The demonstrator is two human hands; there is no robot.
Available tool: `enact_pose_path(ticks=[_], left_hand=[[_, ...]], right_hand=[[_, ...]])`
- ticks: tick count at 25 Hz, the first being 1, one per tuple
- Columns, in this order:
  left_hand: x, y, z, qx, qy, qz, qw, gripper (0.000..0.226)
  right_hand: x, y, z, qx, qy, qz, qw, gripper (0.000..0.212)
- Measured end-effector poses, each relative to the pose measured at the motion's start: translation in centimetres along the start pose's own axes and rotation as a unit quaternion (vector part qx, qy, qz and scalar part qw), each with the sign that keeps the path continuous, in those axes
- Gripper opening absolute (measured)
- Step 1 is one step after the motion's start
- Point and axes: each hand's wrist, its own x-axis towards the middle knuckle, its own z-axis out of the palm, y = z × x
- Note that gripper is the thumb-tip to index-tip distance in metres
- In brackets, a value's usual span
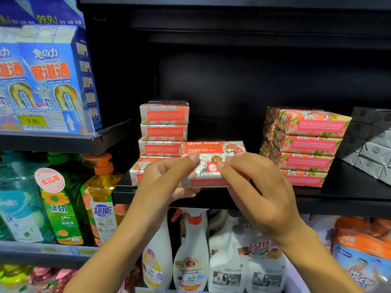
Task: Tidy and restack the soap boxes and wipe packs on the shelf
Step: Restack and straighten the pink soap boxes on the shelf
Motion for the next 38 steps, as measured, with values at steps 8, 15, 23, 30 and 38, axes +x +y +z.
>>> enact_pose_path(ticks=[8,15,23,30,38], left_hand=[[-0.5,-2.3,-0.3,0.019,0.015,0.058,0.998,0.029],[-1.0,-2.1,-0.2,0.011,-0.011,0.123,0.992,0.049],[-0.6,0.0,-1.3,0.05,-0.07,0.114,0.99,0.071],[-0.9,-0.1,-1.3,0.147,-0.057,0.206,0.966,0.063],[-0.7,-0.9,-1.6,0.303,-0.039,0.305,0.902,0.054]], right_hand=[[0.4,0.5,-1.4,0.186,-0.092,0.229,0.951,0.046],[1.2,0.3,-2.5,0.373,-0.143,0.369,0.839,0.048],[0.7,-0.6,-1.9,0.281,-0.022,0.186,0.941,0.029],[0.6,0.2,-2.3,0.377,-0.225,0.379,0.815,0.097],[1.4,-0.2,-2.1,0.484,-0.136,0.422,0.755,0.046]])
